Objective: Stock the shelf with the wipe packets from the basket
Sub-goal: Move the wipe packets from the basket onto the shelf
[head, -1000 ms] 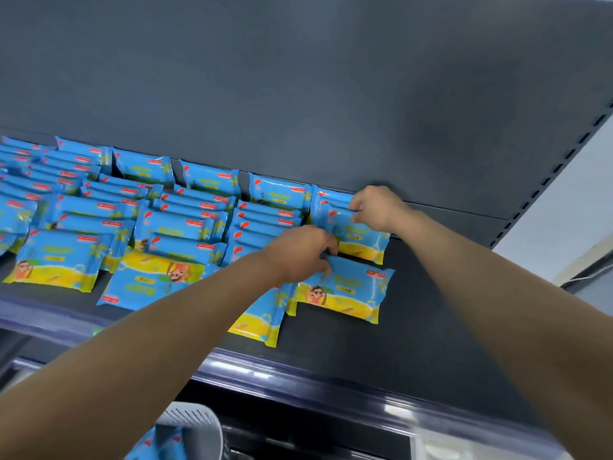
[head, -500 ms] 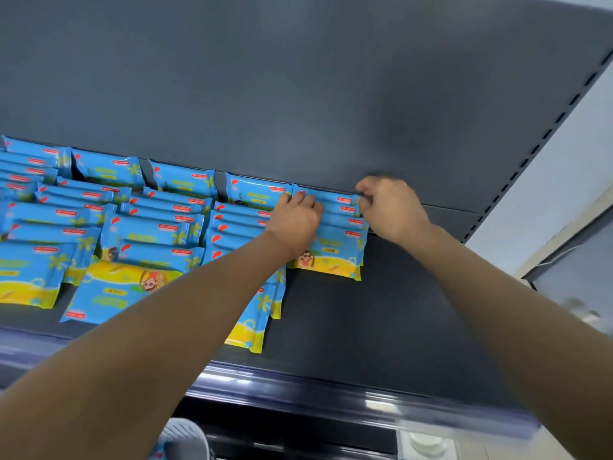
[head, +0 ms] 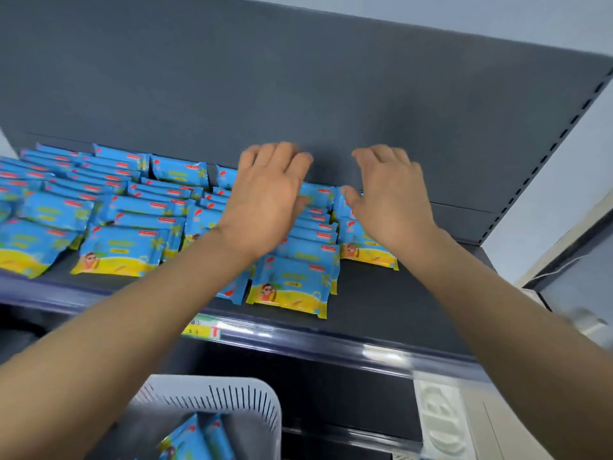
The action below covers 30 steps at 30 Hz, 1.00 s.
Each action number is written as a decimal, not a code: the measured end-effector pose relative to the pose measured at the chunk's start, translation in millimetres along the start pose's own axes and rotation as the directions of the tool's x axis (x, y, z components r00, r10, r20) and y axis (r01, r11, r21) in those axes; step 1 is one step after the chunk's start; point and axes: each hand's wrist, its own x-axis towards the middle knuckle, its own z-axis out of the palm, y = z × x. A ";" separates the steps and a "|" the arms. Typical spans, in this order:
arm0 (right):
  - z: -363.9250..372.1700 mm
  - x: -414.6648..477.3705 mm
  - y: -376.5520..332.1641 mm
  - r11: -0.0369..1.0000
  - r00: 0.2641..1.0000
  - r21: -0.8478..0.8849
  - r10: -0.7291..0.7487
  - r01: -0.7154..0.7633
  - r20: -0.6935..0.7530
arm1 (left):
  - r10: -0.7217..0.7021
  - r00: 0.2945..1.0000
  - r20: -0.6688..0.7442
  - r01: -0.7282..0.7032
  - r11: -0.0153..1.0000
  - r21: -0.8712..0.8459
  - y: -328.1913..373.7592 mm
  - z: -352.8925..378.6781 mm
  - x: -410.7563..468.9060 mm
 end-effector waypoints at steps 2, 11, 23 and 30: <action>-16.2 -8.1 -26.7 1.000 0.999 0.010 -0.015 0.016 -0.047 | -0.007 0.999 -0.052 0.006 1.000 -0.004 -11.4 -30.4 -14.0; -40.8 -65.8 -143.9 0.983 0.985 0.149 -0.088 0.110 -0.152 | -0.050 0.992 -0.113 0.042 0.996 -0.073 -42.5 -115.5 -115.4; 132.7 -198.5 -230.6 0.979 0.845 0.152 -0.193 0.134 0.498 | -0.076 0.819 0.569 0.246 0.942 -0.227 -87.0 -33.7 -309.6; 229.6 -250.8 -233.2 0.974 0.557 0.185 -0.228 0.133 0.799 | -0.005 0.503 0.864 0.278 0.948 -0.156 -109.7 47.6 -392.1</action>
